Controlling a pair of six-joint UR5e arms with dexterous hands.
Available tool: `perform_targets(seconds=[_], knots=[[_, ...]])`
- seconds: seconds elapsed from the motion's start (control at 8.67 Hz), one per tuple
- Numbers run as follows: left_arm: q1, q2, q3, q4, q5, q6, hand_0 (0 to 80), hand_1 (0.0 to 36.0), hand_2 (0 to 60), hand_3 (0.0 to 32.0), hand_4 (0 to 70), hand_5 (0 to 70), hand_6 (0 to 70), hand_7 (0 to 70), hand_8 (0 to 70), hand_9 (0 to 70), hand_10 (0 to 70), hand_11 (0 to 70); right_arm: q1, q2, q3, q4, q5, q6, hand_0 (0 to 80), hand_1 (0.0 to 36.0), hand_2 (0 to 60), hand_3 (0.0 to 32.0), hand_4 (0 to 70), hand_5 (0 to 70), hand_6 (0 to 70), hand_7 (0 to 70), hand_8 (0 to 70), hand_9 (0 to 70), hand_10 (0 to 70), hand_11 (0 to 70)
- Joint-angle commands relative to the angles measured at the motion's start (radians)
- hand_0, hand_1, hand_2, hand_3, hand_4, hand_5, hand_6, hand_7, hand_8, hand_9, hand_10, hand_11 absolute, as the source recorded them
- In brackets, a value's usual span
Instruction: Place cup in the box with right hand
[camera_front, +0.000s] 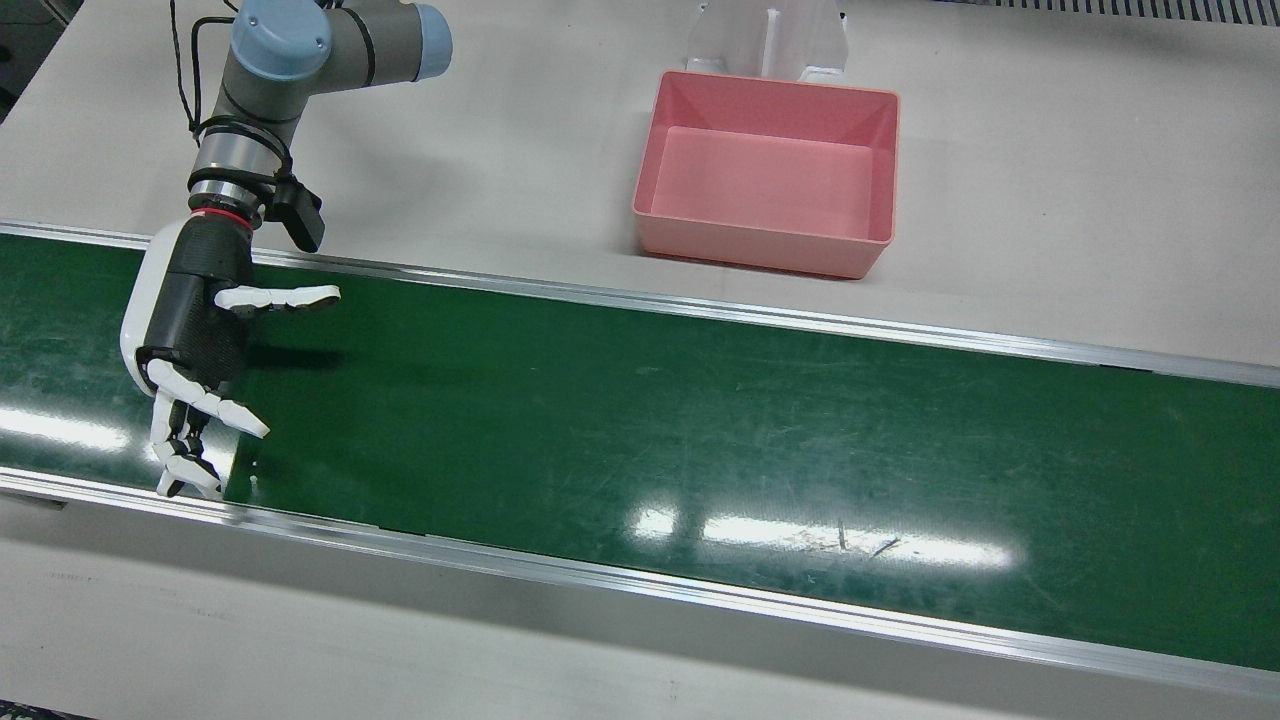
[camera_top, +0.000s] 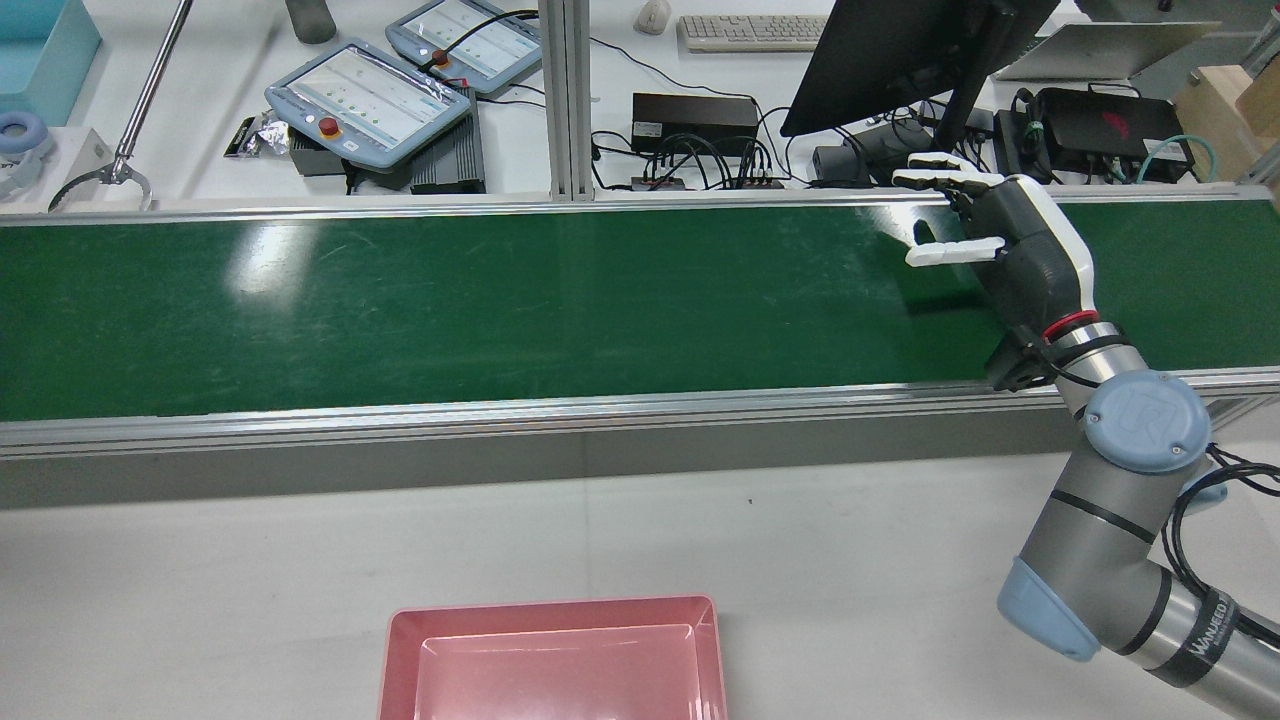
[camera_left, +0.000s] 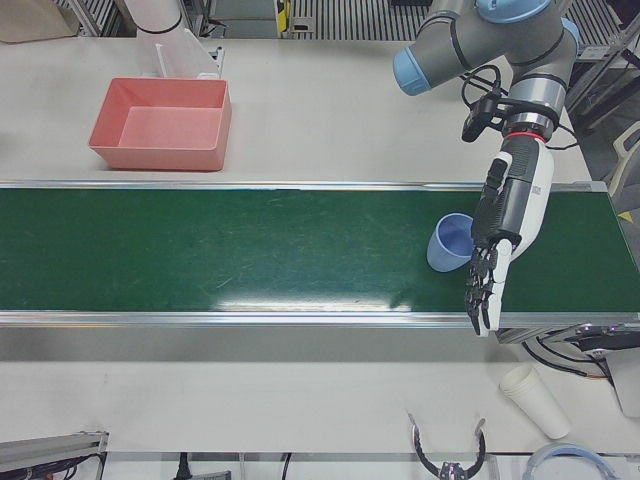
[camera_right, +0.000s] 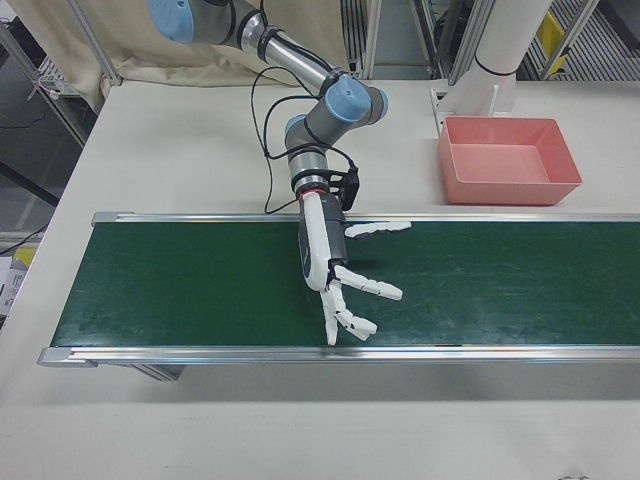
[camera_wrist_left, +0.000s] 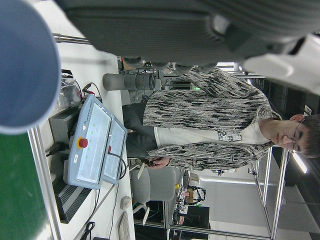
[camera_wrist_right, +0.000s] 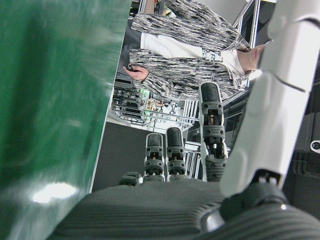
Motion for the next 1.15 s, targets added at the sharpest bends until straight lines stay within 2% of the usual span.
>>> perform_targets(seconds=[0.0, 0.12, 0.23, 0.35, 0.46, 0.58, 0.69, 0.81, 1.04], knots=[[0.001, 0.0, 0.0, 0.0, 0.0, 0.0, 0.0, 0.0, 0.0, 0.0, 0.0, 0.0, 0.0, 0.0, 0.0, 0.0, 0.0, 0.0, 0.008, -0.002, -0.009, 0.002, 0.007, 0.0, 59.0, 11.7, 0.0, 0.0, 34.7, 6.2, 8.6, 34.9, 12.7, 21.4, 1.6, 3.8], [0.001, 0.0, 0.0, 0.0, 0.0, 0.0, 0.0, 0.0, 0.0, 0.0, 0.0, 0.0, 0.0, 0.0, 0.0, 0.0, 0.0, 0.0, 0.03, 0.0, -0.015, 0.002, -0.002, 0.002, 56.5, 15.2, 5.0, 0.0, 31.3, 6.1, 8.7, 35.5, 12.6, 21.4, 2.0, 4.4], [0.0, 0.0, 0.001, -0.001, 0.0, 0.0, 0.0, 0.0, 0.0, 0.0, 0.0, 0.0, 0.0, 0.0, 0.0, 0.0, 0.0, 0.0, 0.043, 0.0, -0.015, 0.002, -0.007, 0.003, 58.6, 12.6, 1.2, 0.0, 36.5, 6.1, 8.8, 35.6, 12.6, 21.3, 2.8, 5.5], [0.001, 0.0, 0.001, -0.001, 0.0, 0.0, 0.0, 0.0, 0.0, 0.0, 0.0, 0.0, 0.0, 0.0, 0.0, 0.0, 0.0, 0.0, 0.046, 0.0, -0.018, 0.002, -0.007, 0.003, 57.9, 13.6, 2.4, 0.0, 33.8, 6.2, 8.7, 35.0, 12.2, 20.7, 3.3, 6.3], [0.001, 0.0, 0.001, -0.001, 0.0, 0.0, 0.0, 0.0, 0.0, 0.0, 0.0, 0.0, 0.0, 0.0, 0.0, 0.0, 0.0, 0.0, 0.046, 0.001, -0.021, 0.002, -0.007, 0.003, 58.3, 12.7, 1.2, 0.0, 35.0, 6.2, 8.7, 34.9, 12.1, 20.6, 3.3, 6.2], [0.001, 0.0, 0.001, -0.001, 0.0, 0.0, 0.0, 0.0, 0.0, 0.0, 0.0, 0.0, 0.0, 0.0, 0.0, 0.0, 0.0, 0.0, 0.046, 0.001, -0.027, 0.002, -0.007, 0.003, 56.9, 14.4, 4.1, 0.0, 34.1, 6.1, 8.8, 35.7, 12.0, 20.6, 3.4, 6.3], [0.001, 0.0, 0.001, -0.001, 0.0, 0.0, 0.0, 0.0, 0.0, 0.0, 0.0, 0.0, 0.0, 0.0, 0.0, 0.0, 0.0, 0.0, 0.046, 0.001, -0.035, 0.003, -0.007, 0.003, 58.2, 12.5, 1.3, 0.0, 37.8, 6.0, 8.9, 36.2, 12.0, 20.7, 3.6, 6.7], [0.001, 0.0, 0.001, -0.001, 0.0, 0.0, 0.0, 0.0, 0.0, 0.0, 0.0, 0.0, 0.0, 0.0, 0.0, 0.0, 0.0, 0.0, 0.046, 0.003, -0.039, 0.003, -0.007, 0.003, 57.4, 13.4, 2.6, 0.0, 35.7, 6.1, 8.9, 35.9, 12.0, 20.6, 3.7, 6.7], [0.001, 0.0, 0.001, -0.001, 0.0, -0.002, 0.0, 0.0, 0.0, 0.0, 0.0, 0.0, 0.0, 0.0, 0.0, 0.0, 0.0, 0.0, 0.052, 0.044, -0.073, 0.003, -0.009, 0.0, 58.0, 12.3, 1.3, 0.0, 37.7, 6.0, 8.9, 35.6, 12.0, 20.6, 4.2, 7.5]])
